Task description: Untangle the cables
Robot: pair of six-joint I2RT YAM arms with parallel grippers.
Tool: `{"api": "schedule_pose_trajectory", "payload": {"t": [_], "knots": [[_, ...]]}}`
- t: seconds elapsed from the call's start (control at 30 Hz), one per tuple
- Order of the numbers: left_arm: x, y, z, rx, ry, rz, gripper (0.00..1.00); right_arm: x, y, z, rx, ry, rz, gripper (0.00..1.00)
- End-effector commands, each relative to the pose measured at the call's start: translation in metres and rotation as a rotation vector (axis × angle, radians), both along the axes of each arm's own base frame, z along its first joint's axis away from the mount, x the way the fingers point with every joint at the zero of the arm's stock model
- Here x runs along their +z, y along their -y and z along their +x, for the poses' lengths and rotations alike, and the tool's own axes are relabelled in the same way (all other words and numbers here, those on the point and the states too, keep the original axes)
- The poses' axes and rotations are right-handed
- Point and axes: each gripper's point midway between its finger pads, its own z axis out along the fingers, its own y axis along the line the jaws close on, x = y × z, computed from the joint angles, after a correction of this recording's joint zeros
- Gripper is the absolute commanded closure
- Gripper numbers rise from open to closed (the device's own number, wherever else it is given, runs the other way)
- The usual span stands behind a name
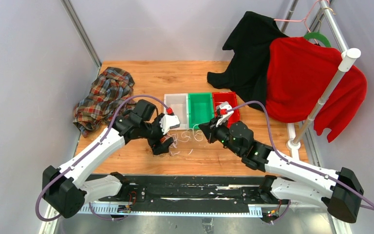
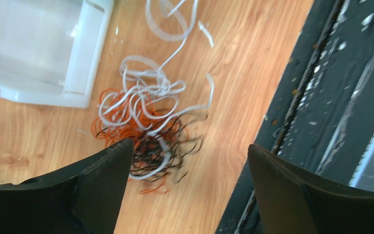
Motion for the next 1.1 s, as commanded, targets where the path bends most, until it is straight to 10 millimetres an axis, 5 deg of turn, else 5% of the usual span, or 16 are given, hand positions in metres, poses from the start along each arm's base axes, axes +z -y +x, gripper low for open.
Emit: {"api": "schedule_pose_trajectory", "payload": {"t": [0.0,0.3,0.47,0.57,0.77,1.07], "knots": [[0.051,0.019,-0.009,-0.024,-0.02,-0.138,0.04,0.037,-0.005,-0.004,0.055,0.043,0.027,0.99],[0.121,0.043,-0.001,-0.057,0.065,-0.308,0.01,0.132,-0.034,-0.034,0.268,0.104,0.235,0.99],[0.162,0.058,0.011,-0.043,0.218,-0.488,0.02,0.166,-0.048,-0.05,0.373,0.112,0.346,0.99],[0.175,0.067,-0.002,-0.073,0.182,-0.594,0.06,0.179,-0.054,-0.057,0.407,0.118,0.386,0.99],[0.151,0.071,-0.008,-0.074,0.169,-0.644,0.16,0.212,-0.059,-0.067,0.456,0.156,0.451,0.99],[0.139,0.074,0.028,0.062,0.247,-0.665,0.31,0.232,-0.061,-0.082,0.516,0.178,0.489,0.99]]}}
